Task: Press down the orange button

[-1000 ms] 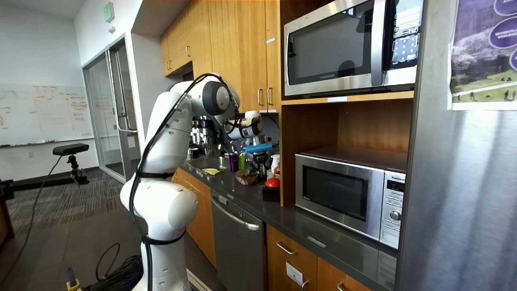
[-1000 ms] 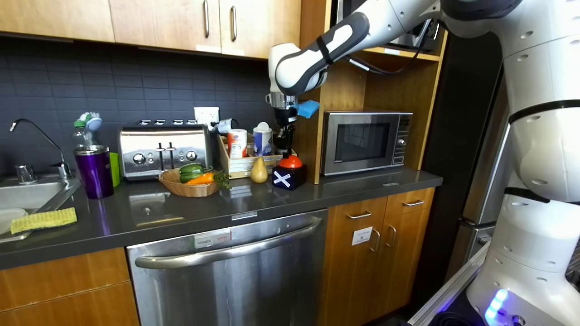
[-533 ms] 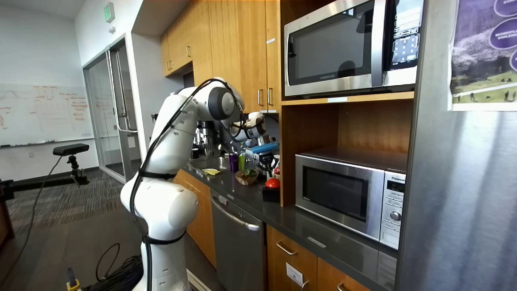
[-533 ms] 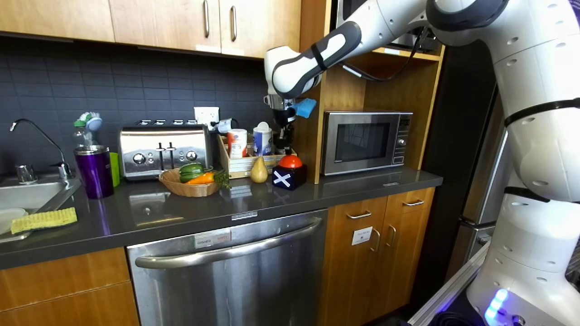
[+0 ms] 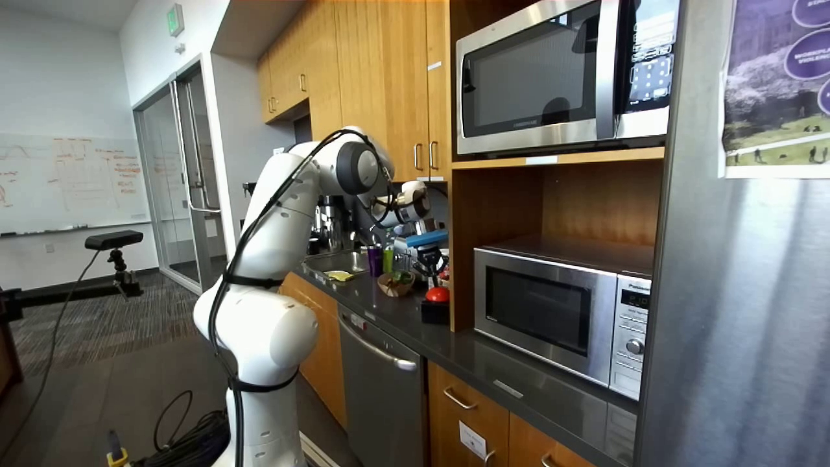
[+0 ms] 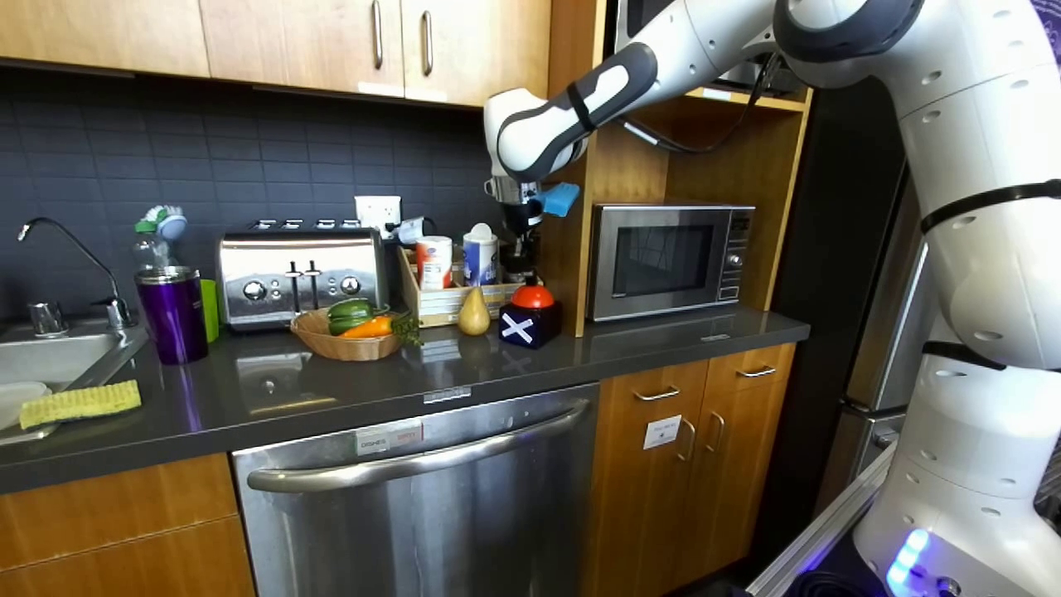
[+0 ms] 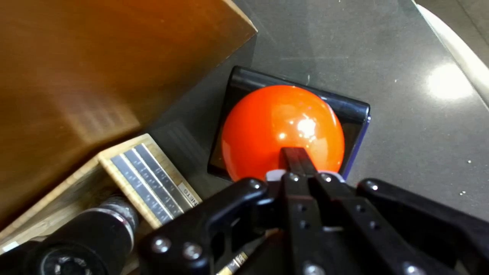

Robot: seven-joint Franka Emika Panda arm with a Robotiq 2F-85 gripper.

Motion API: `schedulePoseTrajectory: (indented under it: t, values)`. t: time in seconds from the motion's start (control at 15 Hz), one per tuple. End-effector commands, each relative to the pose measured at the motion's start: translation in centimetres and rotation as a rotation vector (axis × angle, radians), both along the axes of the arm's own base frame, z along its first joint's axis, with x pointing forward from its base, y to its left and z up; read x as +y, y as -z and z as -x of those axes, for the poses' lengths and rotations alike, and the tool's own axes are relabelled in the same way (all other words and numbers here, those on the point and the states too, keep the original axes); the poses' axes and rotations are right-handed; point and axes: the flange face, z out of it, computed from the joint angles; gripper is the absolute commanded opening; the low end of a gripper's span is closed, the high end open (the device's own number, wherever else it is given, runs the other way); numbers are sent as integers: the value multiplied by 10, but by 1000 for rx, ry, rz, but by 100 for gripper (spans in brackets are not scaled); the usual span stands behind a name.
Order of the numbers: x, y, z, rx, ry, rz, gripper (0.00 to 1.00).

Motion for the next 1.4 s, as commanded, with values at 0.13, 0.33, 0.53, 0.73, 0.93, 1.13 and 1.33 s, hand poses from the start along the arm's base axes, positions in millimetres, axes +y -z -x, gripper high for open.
schedulePoseTrajectory:
  t: [0.13,0.33,0.53,0.73,0.93,1.13,1.33]
  values:
    - [26,-23,-4,-30,-25,-17,0]
    - [54,-50,0,-80,-75,0,0]
    - [80,-72,17,-71,-75,-21,0]
    - [94,-91,42,-28,-33,-15,2]
    - [89,-112,78,60,13,6,0]
    - [82,-134,121,146,64,12,0]
    - [76,-147,157,186,106,-35,0]
